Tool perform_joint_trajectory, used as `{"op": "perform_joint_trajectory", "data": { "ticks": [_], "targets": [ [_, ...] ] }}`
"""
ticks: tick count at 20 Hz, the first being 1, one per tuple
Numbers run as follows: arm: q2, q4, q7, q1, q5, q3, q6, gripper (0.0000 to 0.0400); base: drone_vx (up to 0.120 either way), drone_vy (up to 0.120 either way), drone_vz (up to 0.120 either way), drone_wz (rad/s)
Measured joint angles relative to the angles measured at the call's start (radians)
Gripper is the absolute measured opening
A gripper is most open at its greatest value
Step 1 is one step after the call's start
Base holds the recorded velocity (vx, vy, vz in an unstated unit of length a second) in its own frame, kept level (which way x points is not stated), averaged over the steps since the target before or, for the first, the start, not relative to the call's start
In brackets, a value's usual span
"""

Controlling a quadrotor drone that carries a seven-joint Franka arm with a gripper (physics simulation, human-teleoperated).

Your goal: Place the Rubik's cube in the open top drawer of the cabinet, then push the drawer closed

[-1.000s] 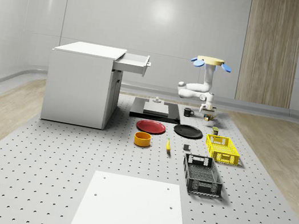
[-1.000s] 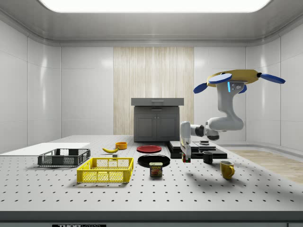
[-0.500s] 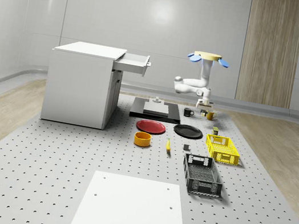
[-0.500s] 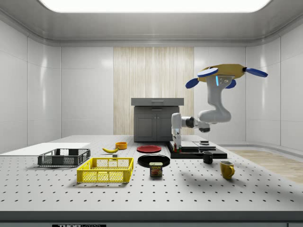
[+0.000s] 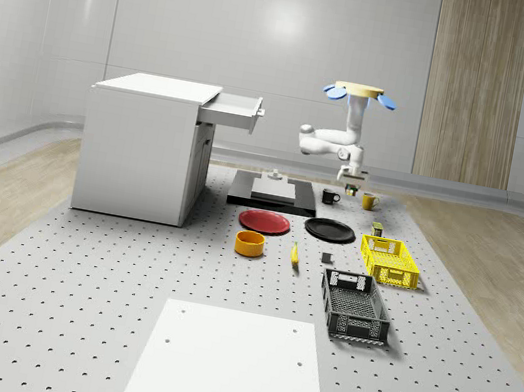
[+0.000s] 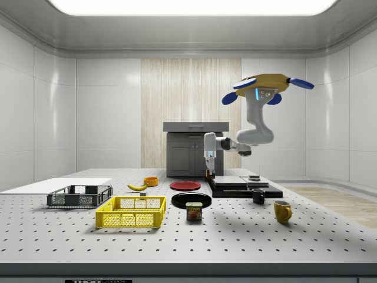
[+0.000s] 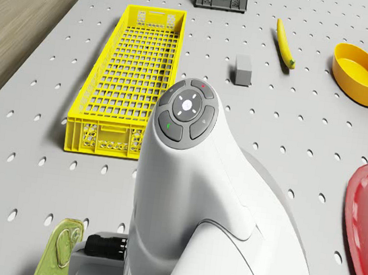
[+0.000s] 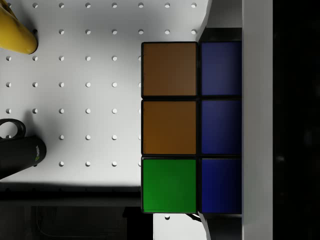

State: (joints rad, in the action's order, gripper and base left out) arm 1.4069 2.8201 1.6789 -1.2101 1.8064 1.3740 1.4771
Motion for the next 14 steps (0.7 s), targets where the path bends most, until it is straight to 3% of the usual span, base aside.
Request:
{"op": "perform_joint_trajectory", "data": {
  "ticks": [6, 10, 14],
  "targets": [
    [0.018, -0.001, 0.003, -0.004, -0.008, 0.002, 0.016, 0.0325, 0.120, -0.120, 0.120, 0.000],
    [0.029, -0.001, 0.005, -0.006, -0.012, 0.004, 0.027, 0.0325, 0.000, 0.000, 0.120, 0.000],
    [0.039, -0.002, 0.007, -0.008, -0.017, 0.005, 0.036, 0.0325, 0.000, -0.120, 0.120, 0.000]
  ]
}}
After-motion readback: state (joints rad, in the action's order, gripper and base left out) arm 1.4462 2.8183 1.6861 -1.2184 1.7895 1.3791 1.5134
